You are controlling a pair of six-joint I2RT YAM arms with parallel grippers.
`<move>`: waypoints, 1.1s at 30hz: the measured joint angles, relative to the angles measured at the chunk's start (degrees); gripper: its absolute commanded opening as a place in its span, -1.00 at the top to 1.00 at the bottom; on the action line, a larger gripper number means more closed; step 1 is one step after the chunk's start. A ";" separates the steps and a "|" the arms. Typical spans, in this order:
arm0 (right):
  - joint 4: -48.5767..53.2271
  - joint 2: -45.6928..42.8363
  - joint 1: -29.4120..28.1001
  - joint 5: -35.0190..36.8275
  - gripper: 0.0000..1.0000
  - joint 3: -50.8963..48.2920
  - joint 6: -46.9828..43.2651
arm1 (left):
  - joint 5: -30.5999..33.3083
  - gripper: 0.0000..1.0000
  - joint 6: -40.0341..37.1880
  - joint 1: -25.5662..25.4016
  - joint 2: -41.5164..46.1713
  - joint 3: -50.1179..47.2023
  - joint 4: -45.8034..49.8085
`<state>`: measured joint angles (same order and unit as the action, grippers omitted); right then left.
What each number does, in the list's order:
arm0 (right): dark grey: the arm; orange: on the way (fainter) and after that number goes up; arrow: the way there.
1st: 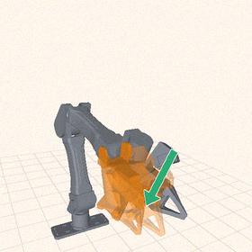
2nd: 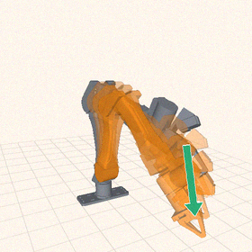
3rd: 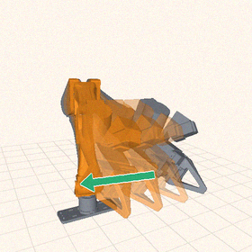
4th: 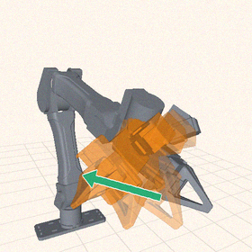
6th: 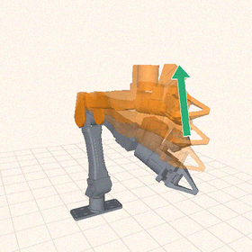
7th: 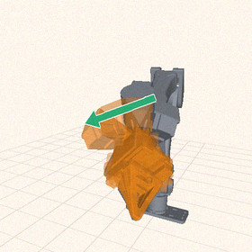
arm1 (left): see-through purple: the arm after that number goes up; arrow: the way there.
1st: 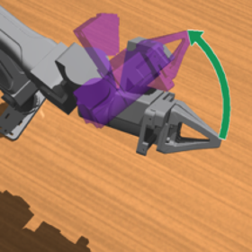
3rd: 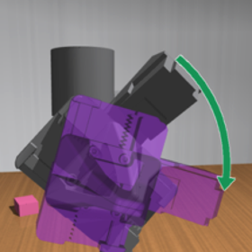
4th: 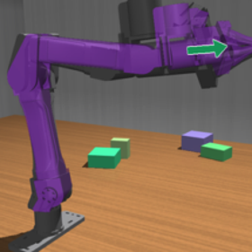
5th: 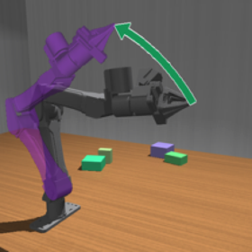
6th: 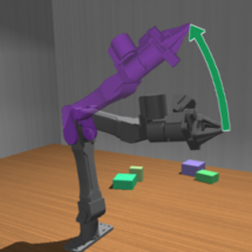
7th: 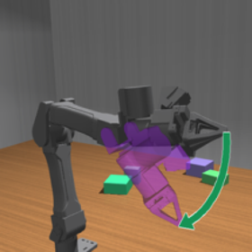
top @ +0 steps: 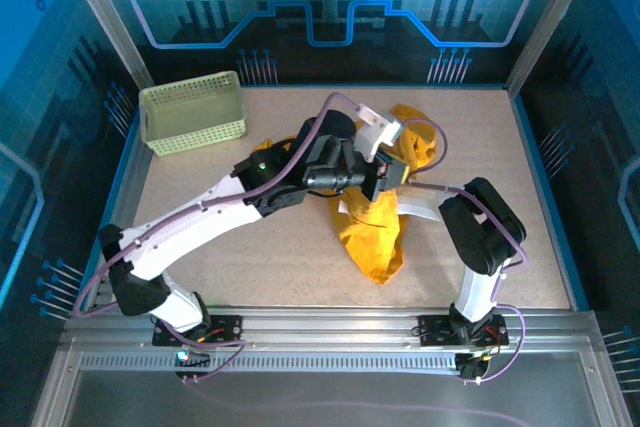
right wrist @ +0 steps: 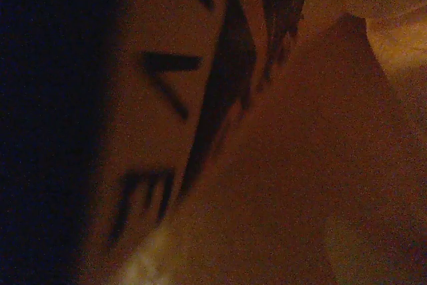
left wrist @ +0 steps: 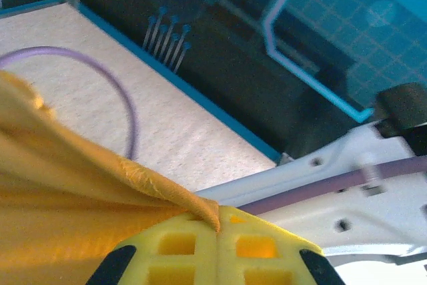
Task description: Fold the inside-out t-shirt
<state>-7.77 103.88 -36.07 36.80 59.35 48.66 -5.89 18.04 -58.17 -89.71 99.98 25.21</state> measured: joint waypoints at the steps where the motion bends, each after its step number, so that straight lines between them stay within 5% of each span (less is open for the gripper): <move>1: 0.81 0.44 0.09 -0.44 -0.68 1.18 0.57 | 0.00 1.00 0.00 -0.92 -0.74 1.16 0.02; 16: 17.16 11.50 1.40 -10.19 -0.77 17.75 8.48 | 2.14 1.00 1.81 -3.23 -2.80 3.61 -3.26; 33: 37.42 25.16 2.62 -14.84 -0.71 39.12 14.58 | 8.00 1.00 3.13 -1.95 6.80 -8.35 -10.38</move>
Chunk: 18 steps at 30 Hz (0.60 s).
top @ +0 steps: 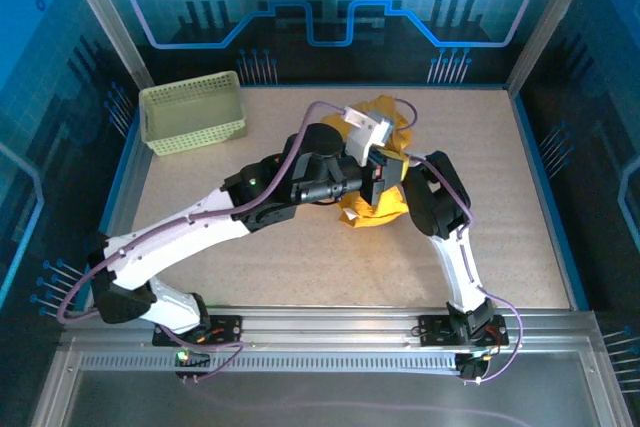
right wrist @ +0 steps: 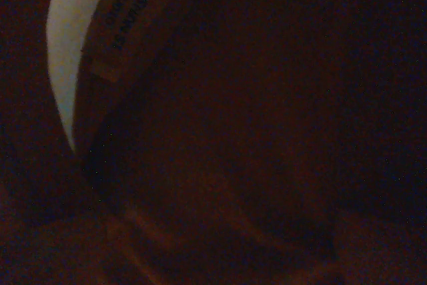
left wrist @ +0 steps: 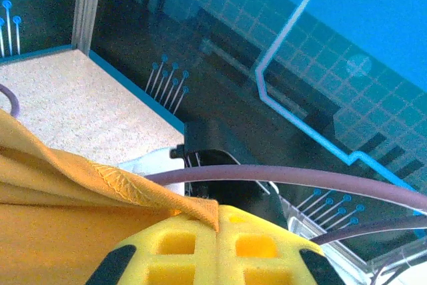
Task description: Fold the inside-out t-shirt
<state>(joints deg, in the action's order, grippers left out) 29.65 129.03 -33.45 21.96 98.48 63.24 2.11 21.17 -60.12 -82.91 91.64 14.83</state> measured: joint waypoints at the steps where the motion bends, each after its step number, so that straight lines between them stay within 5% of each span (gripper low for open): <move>1: 1.07 0.35 0.04 0.09 -0.67 0.72 0.02 | 0.04 1.00 0.15 0.42 0.70 -0.46 -0.57; 10: 5.84 0.42 0.70 1.53 -0.05 0.57 -0.13 | 2.62 1.00 1.44 6.45 6.27 -4.46 -1.90; 18: 2.05 -6.95 1.66 3.30 0.61 -11.93 0.04 | 8.09 1.00 1.46 20.41 8.31 -8.37 0.61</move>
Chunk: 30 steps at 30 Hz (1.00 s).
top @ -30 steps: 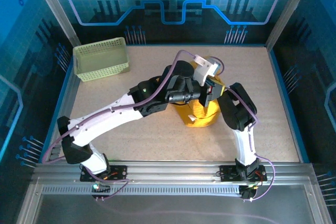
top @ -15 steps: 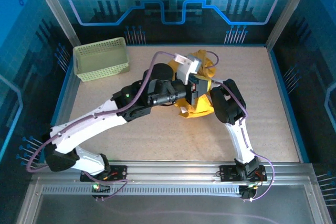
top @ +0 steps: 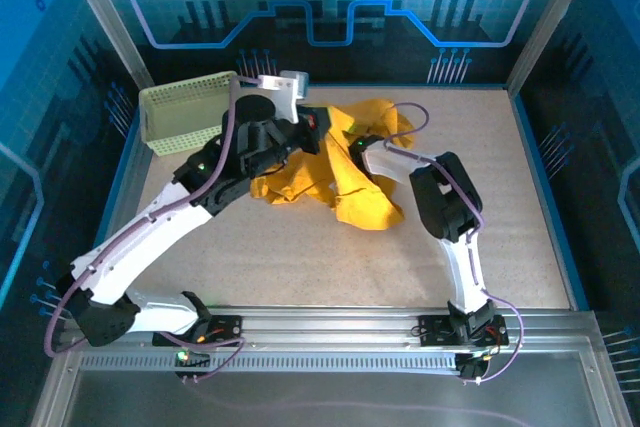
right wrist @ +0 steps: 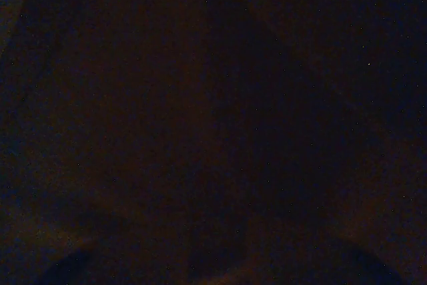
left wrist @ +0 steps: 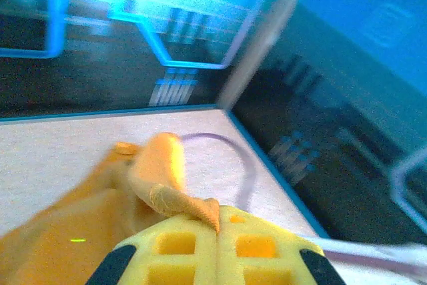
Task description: Fold the inside-out t-shirt
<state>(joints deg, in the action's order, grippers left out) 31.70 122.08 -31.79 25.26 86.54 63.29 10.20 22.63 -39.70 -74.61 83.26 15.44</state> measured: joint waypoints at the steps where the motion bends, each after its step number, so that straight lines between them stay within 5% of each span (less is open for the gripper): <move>1: -0.57 -1.11 0.11 0.17 0.69 -1.73 -0.26 | 0.66 1.00 0.13 1.95 -0.02 -0.74 0.57; 5: -3.93 -7.39 0.28 0.22 1.00 -11.17 -1.18 | 2.29 1.00 1.33 11.50 -2.10 -4.24 3.30; 11: -10.49 -18.84 0.20 -0.70 1.00 -25.40 -4.35 | 3.63 1.00 1.95 19.67 -15.85 -4.37 7.50; 18: -18.47 -31.12 -1.90 -3.28 1.00 -34.34 -10.78 | 5.46 1.00 1.95 20.52 -32.65 -2.32 14.16; 26: -22.58 -37.16 -2.10 -5.81 1.00 -39.95 -14.62 | 7.10 1.00 1.64 20.33 -37.66 2.97 18.84; 30: -22.86 -31.04 -1.64 -7.41 0.35 -36.50 -15.52 | 6.49 1.00 0.96 18.97 -37.88 3.08 18.86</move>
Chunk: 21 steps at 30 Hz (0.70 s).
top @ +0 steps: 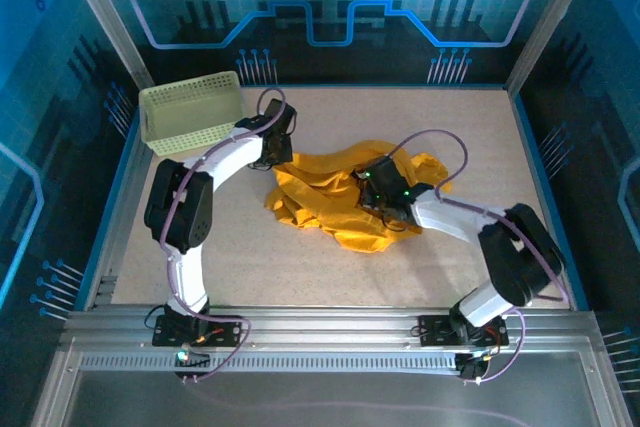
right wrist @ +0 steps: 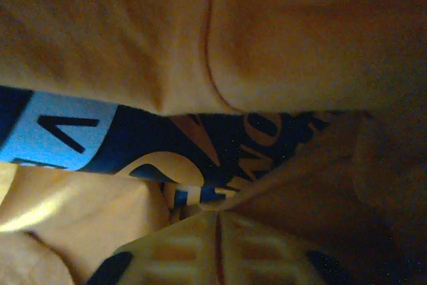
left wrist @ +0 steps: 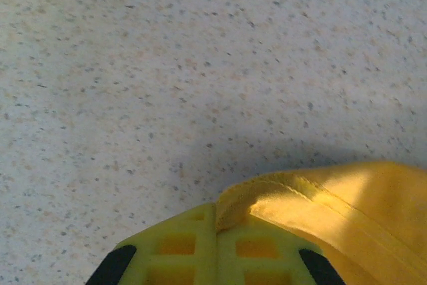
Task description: Fold the inside-out t-shirt
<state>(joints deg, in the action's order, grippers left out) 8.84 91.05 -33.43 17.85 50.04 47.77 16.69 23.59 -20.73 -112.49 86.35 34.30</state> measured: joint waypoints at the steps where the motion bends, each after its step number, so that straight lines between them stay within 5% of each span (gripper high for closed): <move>1: 0.09 1.49 0.00 -0.09 0.13 0.98 -0.35 | -0.24 1.00 -0.02 -0.61 0.00 0.00 -0.04; 5: 2.58 6.45 -0.04 0.48 -0.33 5.18 0.33 | -1.86 0.99 0.04 -2.82 0.04 -0.55 -0.55; 11: 10.34 11.26 0.00 3.80 -0.37 10.25 3.87 | -2.56 1.00 0.13 -3.30 1.51 -4.22 -1.97; 18: 14.08 13.46 0.94 4.59 0.09 11.15 7.39 | -1.44 1.00 0.55 -2.99 5.03 -6.97 -3.58; 21: 13.99 13.57 1.51 4.42 0.45 11.17 7.82 | -0.98 1.00 0.85 -2.21 6.03 -7.43 -4.35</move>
<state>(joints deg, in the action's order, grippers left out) 22.83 104.62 -31.92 22.26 61.21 55.59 15.70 24.45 -22.94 -106.45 78.91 29.95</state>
